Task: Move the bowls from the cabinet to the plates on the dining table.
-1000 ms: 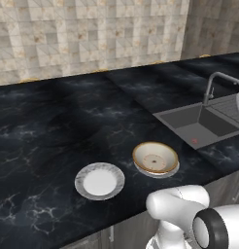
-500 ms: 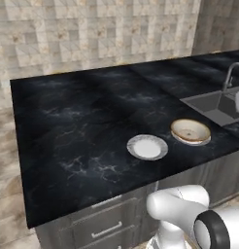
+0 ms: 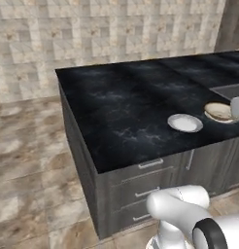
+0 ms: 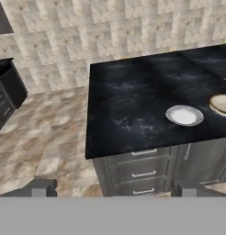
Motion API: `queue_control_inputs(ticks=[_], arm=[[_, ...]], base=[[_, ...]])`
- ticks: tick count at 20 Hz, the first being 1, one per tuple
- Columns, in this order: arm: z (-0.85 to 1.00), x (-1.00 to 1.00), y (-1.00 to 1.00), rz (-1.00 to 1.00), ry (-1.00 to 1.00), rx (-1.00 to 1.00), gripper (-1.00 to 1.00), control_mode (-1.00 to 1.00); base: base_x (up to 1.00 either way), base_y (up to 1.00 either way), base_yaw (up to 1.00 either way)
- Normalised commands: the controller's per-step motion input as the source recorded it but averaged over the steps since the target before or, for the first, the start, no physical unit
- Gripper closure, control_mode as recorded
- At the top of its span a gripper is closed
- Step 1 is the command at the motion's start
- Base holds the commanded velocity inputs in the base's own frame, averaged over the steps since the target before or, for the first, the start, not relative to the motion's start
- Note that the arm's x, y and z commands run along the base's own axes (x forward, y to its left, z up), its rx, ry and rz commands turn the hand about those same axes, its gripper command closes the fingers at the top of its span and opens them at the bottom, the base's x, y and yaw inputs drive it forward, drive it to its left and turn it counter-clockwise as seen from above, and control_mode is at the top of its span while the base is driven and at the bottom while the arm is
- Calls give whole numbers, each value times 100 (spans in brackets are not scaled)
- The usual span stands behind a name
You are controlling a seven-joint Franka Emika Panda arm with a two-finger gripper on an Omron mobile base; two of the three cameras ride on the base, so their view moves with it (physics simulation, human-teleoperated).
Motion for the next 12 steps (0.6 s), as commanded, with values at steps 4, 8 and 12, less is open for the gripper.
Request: queue_control_inputs(ticks=[4, 8, 12], arm=[[0, 0, 0, 0, 0, 0, -100, 100], [0, 0, 0, 0, 0, 0, -100, 100], [0, 0, 0, 0, 0, 0, -100, 100]], base=[[0, 4, 50], [0, 0, 50], [0, 0, 50]])
